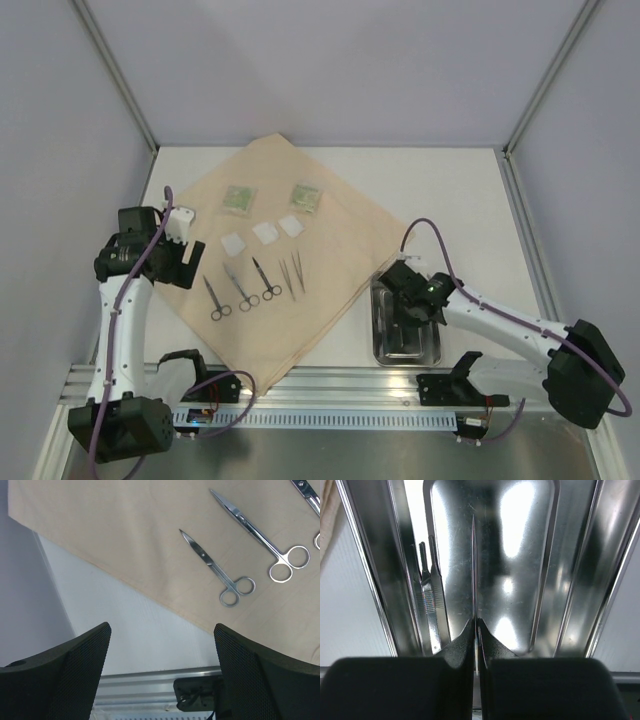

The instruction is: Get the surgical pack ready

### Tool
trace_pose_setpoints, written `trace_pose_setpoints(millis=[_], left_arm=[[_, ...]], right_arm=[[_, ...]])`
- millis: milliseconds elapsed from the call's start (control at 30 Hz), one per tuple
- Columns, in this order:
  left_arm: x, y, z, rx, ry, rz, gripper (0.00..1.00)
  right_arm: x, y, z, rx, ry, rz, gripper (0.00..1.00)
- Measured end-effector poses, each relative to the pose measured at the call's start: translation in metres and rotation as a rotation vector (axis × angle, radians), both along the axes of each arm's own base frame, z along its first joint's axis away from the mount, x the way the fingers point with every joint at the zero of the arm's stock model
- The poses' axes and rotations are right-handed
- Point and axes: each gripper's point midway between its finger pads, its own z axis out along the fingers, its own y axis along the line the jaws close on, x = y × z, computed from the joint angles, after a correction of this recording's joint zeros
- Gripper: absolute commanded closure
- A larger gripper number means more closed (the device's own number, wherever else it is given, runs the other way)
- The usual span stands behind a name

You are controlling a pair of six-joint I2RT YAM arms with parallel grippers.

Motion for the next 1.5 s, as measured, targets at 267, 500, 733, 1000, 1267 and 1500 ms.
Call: trace_pose_setpoints(millis=[267,500,733,1000,1267,1500], left_arm=[[-0.011,0.0,0.002,0.009,-0.012,0.003,0.06],[-0.017,0.001,-0.002,0.022,-0.004,0.004,0.06],[-0.019,0.002,-0.003,0.033,-0.004,0.002,0.05],[-0.02,0.002,-0.005,0.033,0.002,0.0,0.05],[-0.021,0.002,-0.008,0.031,0.011,-0.001,0.05],[-0.02,0.002,-0.013,0.027,0.035,-0.001,0.05]], right_arm=[[-0.013,0.001,-0.029,0.041,0.04,-0.007,0.99],[-0.007,0.008,-0.029,0.071,0.02,-0.005,0.99],[-0.009,0.012,-0.03,0.086,0.021,-0.02,0.99],[-0.01,0.017,-0.037,0.091,0.029,-0.015,0.98],[-0.005,0.021,-0.037,0.104,0.013,-0.021,0.79],[-0.009,0.014,-0.032,0.066,0.026,-0.013,0.72]])
